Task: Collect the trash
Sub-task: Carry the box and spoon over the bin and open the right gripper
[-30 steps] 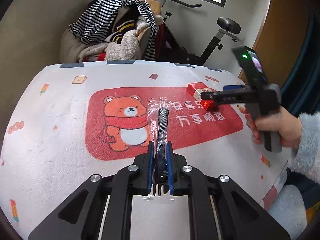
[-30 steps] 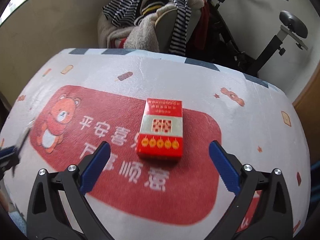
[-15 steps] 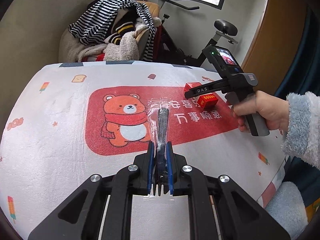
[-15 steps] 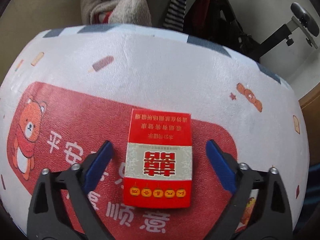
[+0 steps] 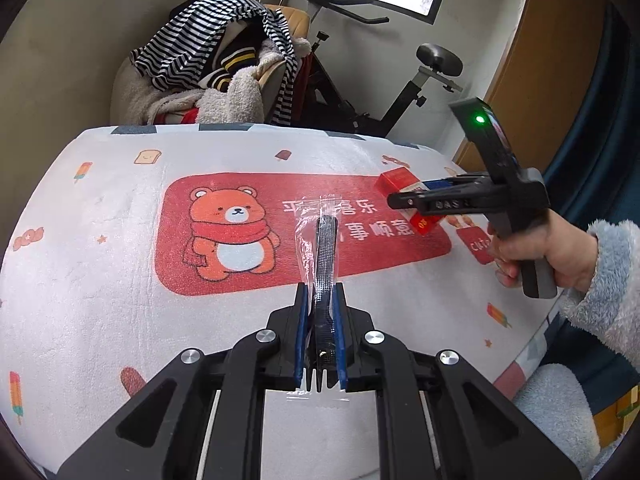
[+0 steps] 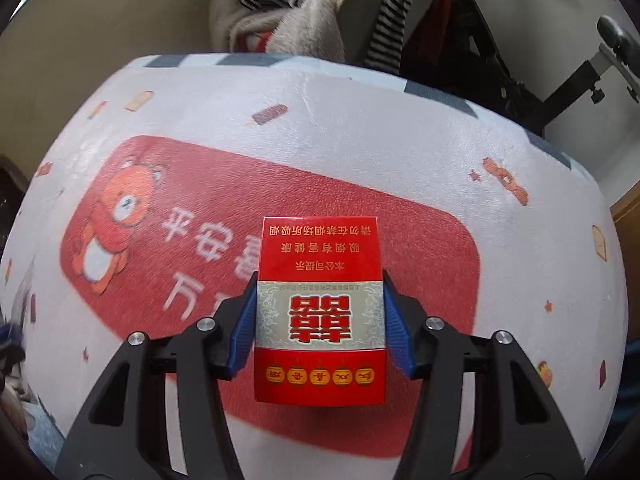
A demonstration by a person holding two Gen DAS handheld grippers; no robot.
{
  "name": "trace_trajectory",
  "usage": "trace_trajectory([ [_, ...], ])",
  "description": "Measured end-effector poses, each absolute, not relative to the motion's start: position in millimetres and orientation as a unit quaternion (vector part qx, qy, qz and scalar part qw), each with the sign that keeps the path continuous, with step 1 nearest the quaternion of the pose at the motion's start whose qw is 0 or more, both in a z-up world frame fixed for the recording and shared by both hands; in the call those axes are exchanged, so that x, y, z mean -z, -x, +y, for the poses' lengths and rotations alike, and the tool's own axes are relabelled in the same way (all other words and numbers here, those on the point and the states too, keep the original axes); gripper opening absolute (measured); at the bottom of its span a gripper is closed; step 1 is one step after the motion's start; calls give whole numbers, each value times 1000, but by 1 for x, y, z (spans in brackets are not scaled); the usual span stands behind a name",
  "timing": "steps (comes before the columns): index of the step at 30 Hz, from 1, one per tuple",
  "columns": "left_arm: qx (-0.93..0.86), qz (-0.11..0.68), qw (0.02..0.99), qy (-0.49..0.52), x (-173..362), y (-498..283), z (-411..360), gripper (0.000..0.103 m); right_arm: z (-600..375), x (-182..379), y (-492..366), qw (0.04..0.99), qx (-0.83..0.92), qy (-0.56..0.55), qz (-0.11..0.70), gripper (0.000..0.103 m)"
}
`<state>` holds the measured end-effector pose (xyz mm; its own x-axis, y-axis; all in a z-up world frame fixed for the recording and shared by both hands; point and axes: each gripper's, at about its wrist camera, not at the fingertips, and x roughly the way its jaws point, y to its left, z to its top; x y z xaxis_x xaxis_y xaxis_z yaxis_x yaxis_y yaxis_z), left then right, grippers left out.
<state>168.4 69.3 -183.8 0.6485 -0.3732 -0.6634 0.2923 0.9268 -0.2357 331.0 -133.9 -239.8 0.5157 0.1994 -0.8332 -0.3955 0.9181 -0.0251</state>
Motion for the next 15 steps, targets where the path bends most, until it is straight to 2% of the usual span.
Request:
trace_trajectory([
  [15, 231, 354, 906, 26, 141, -70, 24, 12, -210, 206, -174, 884, -275, 90, 368, 57],
])
